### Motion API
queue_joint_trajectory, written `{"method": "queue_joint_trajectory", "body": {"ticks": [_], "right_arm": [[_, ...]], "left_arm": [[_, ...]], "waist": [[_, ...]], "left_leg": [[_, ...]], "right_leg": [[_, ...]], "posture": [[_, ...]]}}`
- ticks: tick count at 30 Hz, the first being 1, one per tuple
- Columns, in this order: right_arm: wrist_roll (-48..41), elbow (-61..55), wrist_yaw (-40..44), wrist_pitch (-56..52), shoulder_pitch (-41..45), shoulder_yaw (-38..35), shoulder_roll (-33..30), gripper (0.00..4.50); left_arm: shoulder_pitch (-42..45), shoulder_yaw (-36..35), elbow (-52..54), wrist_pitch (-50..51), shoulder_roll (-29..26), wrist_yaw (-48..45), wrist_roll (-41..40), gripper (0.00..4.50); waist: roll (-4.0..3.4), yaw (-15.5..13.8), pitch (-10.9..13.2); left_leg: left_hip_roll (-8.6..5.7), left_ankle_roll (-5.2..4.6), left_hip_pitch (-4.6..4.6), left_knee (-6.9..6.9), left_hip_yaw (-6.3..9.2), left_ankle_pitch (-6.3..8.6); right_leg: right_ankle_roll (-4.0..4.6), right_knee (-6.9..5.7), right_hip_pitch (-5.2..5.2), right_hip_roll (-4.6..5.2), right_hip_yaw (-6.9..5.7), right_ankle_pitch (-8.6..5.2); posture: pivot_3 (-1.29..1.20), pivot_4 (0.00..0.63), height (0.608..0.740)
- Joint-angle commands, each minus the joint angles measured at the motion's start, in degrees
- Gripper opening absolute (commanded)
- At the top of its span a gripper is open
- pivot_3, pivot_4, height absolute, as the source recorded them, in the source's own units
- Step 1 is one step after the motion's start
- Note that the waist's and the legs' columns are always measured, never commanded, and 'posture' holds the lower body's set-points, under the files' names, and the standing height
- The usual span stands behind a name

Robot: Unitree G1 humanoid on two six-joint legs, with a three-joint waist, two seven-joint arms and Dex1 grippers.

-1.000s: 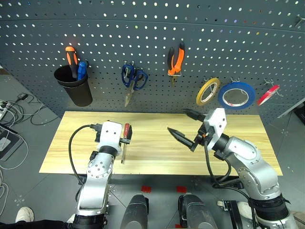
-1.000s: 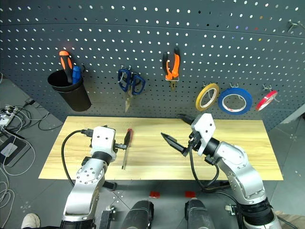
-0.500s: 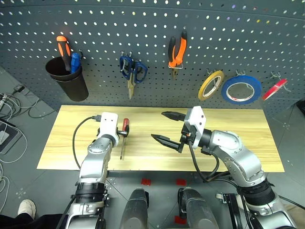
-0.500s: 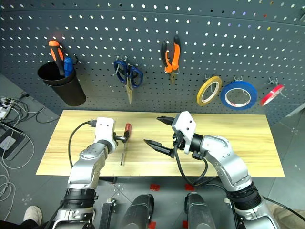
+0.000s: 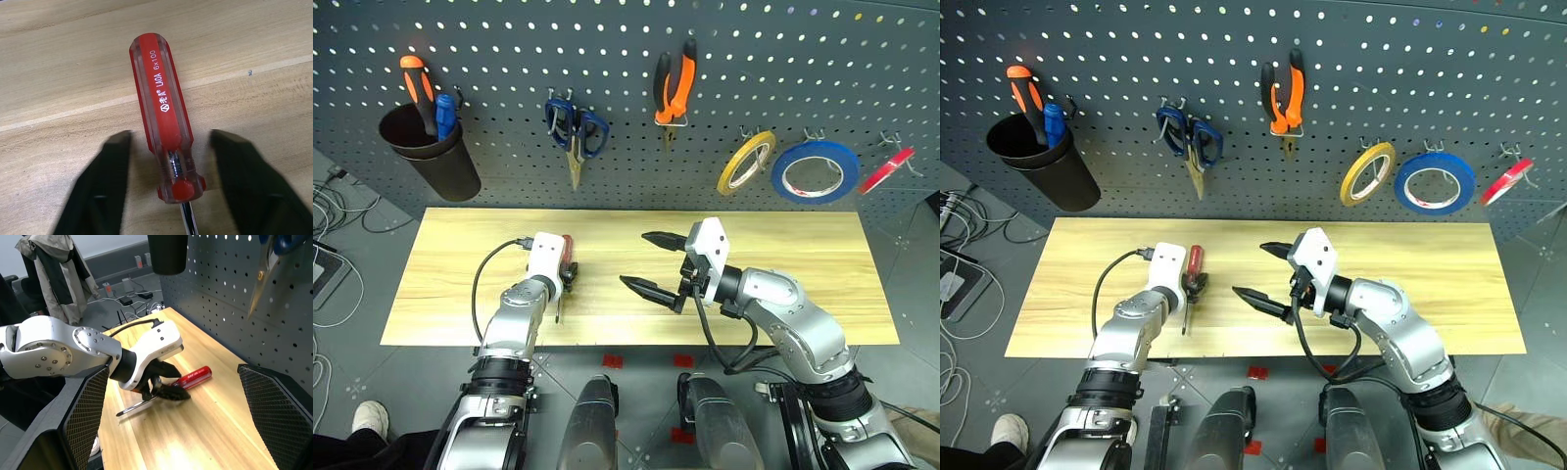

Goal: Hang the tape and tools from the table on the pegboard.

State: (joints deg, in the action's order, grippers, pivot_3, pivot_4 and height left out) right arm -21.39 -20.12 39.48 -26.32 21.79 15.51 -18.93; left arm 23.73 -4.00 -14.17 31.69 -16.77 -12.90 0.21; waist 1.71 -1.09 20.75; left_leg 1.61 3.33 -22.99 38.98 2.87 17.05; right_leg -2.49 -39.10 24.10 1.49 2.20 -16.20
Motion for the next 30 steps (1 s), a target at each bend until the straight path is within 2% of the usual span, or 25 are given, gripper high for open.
{"method": "queue_joint_trajectory", "body": {"ticks": [1, 3, 8, 16, 24, 30], "right_arm": [[0.2, -2.2, -0.3, 0.7, -0.2, 0.0, 0.6, 4.5], [0.2, -1.7, -0.5, 0.9, 0.1, -0.1, 1.0, 4.5], [-0.6, -1.3, 0.2, 1.6, 0.2, -1.2, 1.1, 4.5], [-4.6, -5.9, 0.5, 0.4, -2.9, -4.7, 0.5, 4.5], [-7.7, -10.9, -5.4, -1.8, -4.3, -8.5, 2.2, 4.5], [-8.1, -10.6, -7.5, -0.5, -2.8, -9.3, 4.0, 4.5]], "left_arm": [[0.4, 0.1, 0.3, -0.8, -0.6, 0.3, 0.2, 1.36], [0.8, 0.0, 0.4, -0.8, -0.9, 0.3, 0.2, 0.85], [0.0, 1.2, 2.6, -2.2, -2.3, 0.1, 1.7, 0.85], [-9.8, 4.6, 22.2, -3.6, -5.3, 0.1, 5.9, 0.85], [-18.6, 4.3, 46.0, 1.8, -2.9, 4.1, 9.6, 0.85], [-15.1, 1.8, 54.8, 1.7, 1.2, 9.7, 12.0, 0.85]], "waist": [[-0.01, 0.0, 0.0], [-0.01, 0.0, 0.0], [0.0, -0.1, 0.0], [0.07, -0.4, -0.2], [0.24, -0.6, -1.5], [0.31, -1.6, -3.6]], "left_leg": [[0.0, 0.0, 0.0, 0.0, 0.0, 0.0], [0.01, 0.0, 0.0, -0.01, 0.01, 0.0], [0.01, 0.02, 0.0, -0.02, 0.01, -0.01], [0.08, 0.29, -0.07, -0.09, 0.05, -0.16], [0.01, 0.38, -0.14, -0.1, 0.07, -0.21], [-0.08, 0.39, -0.16, -0.1, 0.04, -0.21]], "right_leg": [[0.0, 0.0, 0.0, 0.0, 0.0, 0.0], [0.0, 0.0, 0.0, -0.01, -0.01, 0.0], [0.0, 0.02, 0.01, 0.0, -0.01, 0.0], [0.0, 0.09, 0.07, 0.27, -0.06, 0.0], [-0.01, 0.11, 0.06, 0.49, -0.13, 0.0], [-0.01, 0.12, 0.06, 0.36, -0.17, 0.0]], "posture": [[0.09, 0.421, 0.74], [0.09, 0.412, 0.74], [0.11, 0.373, 0.74], [0.14, 0.296, 0.74], [0.19, 0.232, 0.74], [0.22, 0.194, 0.74]]}}
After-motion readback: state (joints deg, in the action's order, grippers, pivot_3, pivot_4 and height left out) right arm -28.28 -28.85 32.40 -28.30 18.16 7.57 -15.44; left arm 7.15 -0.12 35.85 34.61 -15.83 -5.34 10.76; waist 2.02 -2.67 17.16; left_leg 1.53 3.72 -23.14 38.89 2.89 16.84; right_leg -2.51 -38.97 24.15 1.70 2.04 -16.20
